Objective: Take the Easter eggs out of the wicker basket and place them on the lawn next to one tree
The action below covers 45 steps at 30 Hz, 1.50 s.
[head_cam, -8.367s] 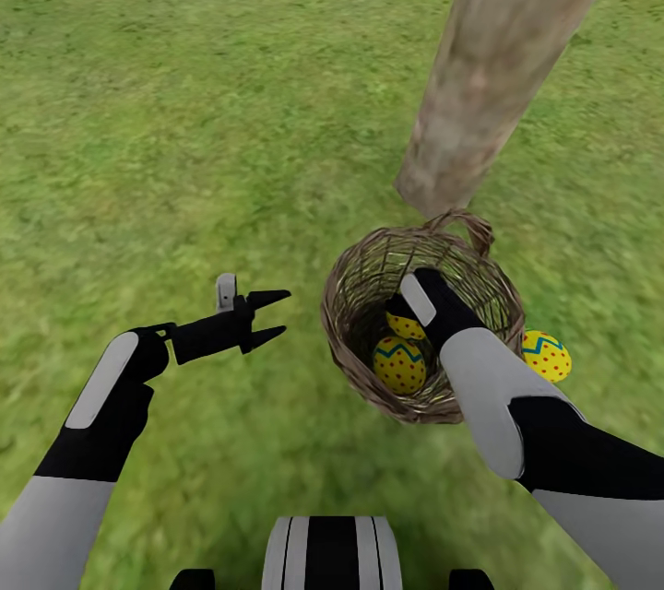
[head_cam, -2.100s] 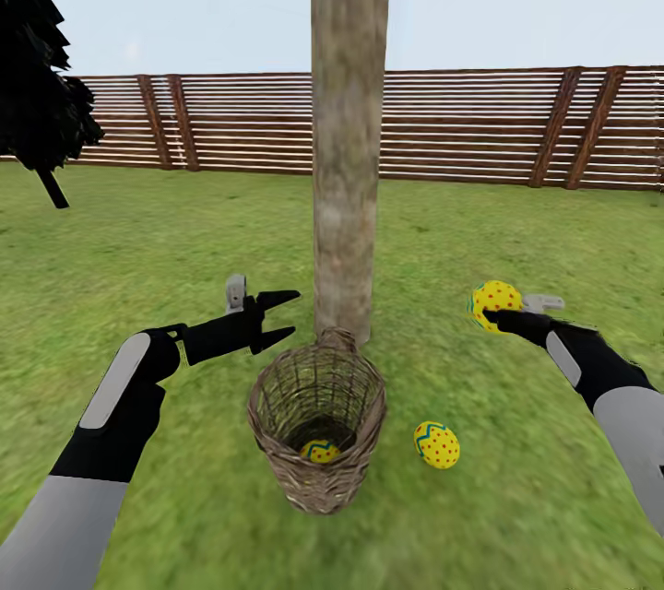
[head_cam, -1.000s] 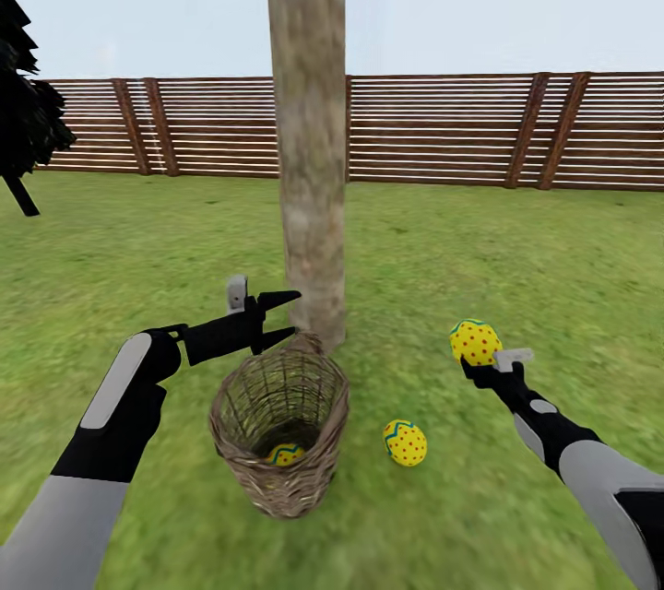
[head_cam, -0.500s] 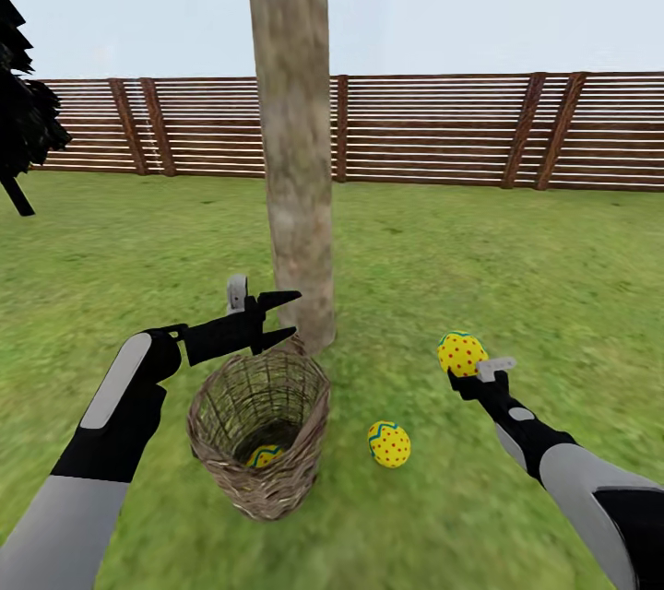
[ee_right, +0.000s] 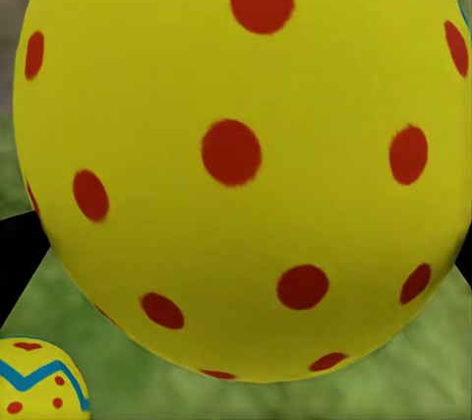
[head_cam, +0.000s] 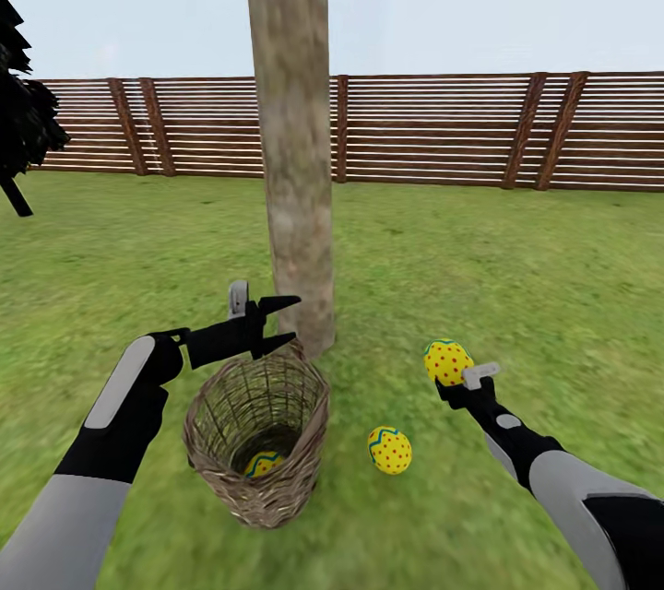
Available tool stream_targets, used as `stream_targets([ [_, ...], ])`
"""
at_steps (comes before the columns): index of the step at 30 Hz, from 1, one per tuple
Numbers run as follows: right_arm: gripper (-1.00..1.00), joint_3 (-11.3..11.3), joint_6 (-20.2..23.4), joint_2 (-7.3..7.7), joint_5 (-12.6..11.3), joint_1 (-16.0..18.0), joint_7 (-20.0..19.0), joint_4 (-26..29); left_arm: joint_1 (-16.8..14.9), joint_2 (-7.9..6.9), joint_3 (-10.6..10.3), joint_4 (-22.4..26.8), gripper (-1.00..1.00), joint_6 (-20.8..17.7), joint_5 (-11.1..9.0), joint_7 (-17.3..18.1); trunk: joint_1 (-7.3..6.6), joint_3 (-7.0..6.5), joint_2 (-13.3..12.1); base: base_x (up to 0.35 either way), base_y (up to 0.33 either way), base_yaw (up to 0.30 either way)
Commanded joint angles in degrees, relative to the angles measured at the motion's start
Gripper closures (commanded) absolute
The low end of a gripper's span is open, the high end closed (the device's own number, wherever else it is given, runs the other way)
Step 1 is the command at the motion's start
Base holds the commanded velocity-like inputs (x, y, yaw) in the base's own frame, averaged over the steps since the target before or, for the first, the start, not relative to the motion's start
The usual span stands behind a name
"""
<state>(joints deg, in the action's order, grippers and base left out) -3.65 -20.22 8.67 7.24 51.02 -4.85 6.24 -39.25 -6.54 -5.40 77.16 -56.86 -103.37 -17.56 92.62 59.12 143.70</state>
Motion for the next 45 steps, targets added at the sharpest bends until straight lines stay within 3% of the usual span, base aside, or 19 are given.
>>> stream_targets([
  [1,1.00,-0.3,-0.2,0.03,0.0,0.0,-0.1,0.0,0.0,-0.05,-0.1,0.1,-1.00,0.0,-0.6,-0.5,-0.01,0.05,0.0,0.000,0.000,0.000],
  [13,1.00,-0.3,-0.2,-0.25,-0.2,0.0,-0.1,-0.1,0.0,-0.02,0.0,1.8,-1.00,-0.1,-0.6,-0.5,0.25,2.27,0.2,0.000,0.000,0.000],
  [17,1.00,-0.3,-0.2,-0.94,0.0,0.0,-0.1,-0.1,0.0,-0.05,0.0,3.6,-1.00,-0.1,-0.7,-0.5,0.25,2.27,0.2,0.000,0.000,0.000],
  [45,1.00,-0.4,0.2,-1.17,0.0,0.0,-0.1,-0.1,0.0,0.03,-0.7,3.9,-1.00,-0.2,-0.7,-0.4,0.97,8.47,0.5,0.000,0.000,0.000],
])
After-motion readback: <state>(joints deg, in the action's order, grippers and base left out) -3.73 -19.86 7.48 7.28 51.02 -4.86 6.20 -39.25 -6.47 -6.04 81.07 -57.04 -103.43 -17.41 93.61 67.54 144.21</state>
